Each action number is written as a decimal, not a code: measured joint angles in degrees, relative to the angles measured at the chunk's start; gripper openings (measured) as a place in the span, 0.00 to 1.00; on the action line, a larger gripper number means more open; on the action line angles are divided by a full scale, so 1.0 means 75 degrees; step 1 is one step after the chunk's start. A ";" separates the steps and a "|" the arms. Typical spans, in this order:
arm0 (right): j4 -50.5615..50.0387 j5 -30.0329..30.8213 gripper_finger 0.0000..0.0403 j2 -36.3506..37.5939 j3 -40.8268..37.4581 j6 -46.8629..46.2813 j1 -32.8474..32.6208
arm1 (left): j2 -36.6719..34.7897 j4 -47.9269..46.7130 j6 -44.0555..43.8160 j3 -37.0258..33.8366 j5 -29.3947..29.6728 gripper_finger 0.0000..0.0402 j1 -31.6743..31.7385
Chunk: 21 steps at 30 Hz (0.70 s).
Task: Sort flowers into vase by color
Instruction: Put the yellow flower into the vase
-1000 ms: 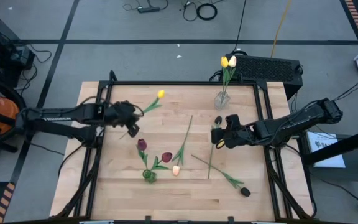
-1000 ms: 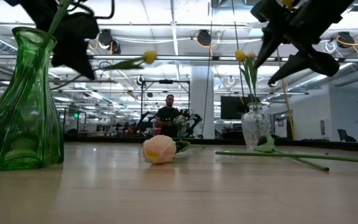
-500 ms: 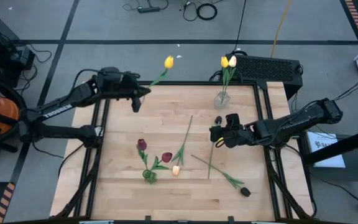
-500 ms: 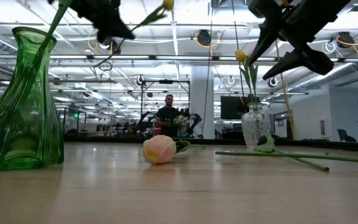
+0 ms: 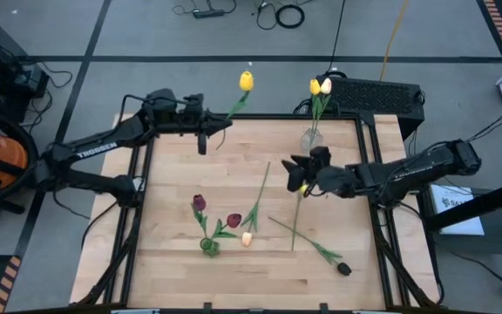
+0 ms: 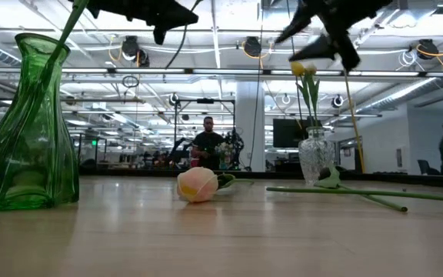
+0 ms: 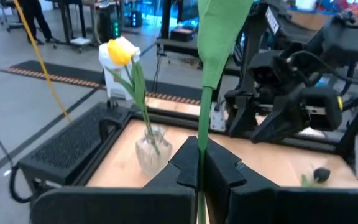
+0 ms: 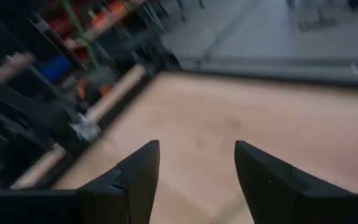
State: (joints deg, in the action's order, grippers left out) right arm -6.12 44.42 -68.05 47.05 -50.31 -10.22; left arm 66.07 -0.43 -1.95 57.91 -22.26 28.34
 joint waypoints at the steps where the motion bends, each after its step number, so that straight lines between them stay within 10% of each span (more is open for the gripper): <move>1: 0.0498 0.0006 0.50 0.0000 0.0000 0.0413 0.0104 | 0.0051 0.0147 -0.0118 0.0000 0.0000 0.02 -0.0010; 10: 0.4107 -0.1582 0.50 -0.0016 0.0029 0.3758 0.1145 | 0.0145 0.0717 -0.0493 0.0000 0.0003 0.02 -0.0236; 21: 0.3126 -0.2613 0.50 -0.1883 0.2801 0.5677 0.1619 | 0.0281 0.0884 -0.0490 -0.0009 0.0019 0.02 -0.0517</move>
State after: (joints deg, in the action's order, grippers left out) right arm 17.33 24.82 -82.17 68.05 -7.73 1.92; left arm 68.17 6.20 -5.63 57.84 -22.12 24.46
